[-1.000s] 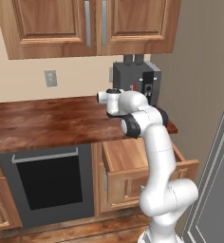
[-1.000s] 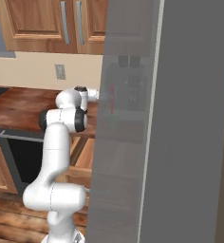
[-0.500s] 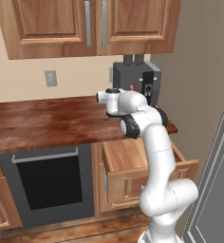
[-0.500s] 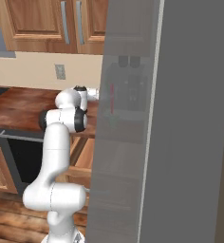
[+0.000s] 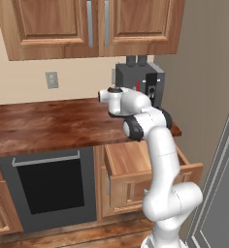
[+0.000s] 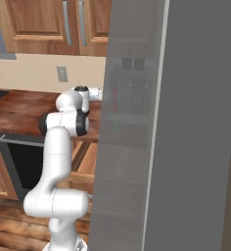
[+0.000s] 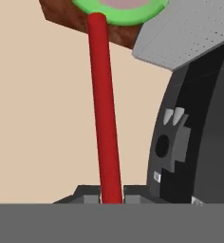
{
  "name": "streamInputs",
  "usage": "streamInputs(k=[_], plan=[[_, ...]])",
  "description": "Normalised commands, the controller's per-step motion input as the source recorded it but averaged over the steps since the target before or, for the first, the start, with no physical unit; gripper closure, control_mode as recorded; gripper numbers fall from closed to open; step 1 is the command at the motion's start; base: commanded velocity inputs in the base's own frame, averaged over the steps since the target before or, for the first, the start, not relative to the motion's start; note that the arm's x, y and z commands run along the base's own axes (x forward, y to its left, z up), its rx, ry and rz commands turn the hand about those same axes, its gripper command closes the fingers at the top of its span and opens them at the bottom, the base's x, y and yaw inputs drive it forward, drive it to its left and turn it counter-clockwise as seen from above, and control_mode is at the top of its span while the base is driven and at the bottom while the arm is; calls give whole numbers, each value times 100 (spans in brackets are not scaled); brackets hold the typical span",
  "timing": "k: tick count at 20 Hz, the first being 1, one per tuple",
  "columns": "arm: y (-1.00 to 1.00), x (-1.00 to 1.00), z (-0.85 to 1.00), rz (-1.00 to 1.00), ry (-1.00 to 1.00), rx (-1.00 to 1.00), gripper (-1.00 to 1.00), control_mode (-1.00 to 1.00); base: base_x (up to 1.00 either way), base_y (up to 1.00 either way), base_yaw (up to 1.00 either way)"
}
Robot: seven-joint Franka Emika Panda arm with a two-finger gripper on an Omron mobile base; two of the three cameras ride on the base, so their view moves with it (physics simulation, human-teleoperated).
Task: Pick up the straw from the right drawer and put it inside the smoothie cup.
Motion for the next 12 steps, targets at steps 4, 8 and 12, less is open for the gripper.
streamInputs(k=[4,8,12], plan=[[0,-24,23,0,0,0,100,-100,0,0,0],[0,-6,6,0,-2,0,100,-100,0,0,0],[-4,0,-5,0,-7,0,100,-100,0,0,0]])
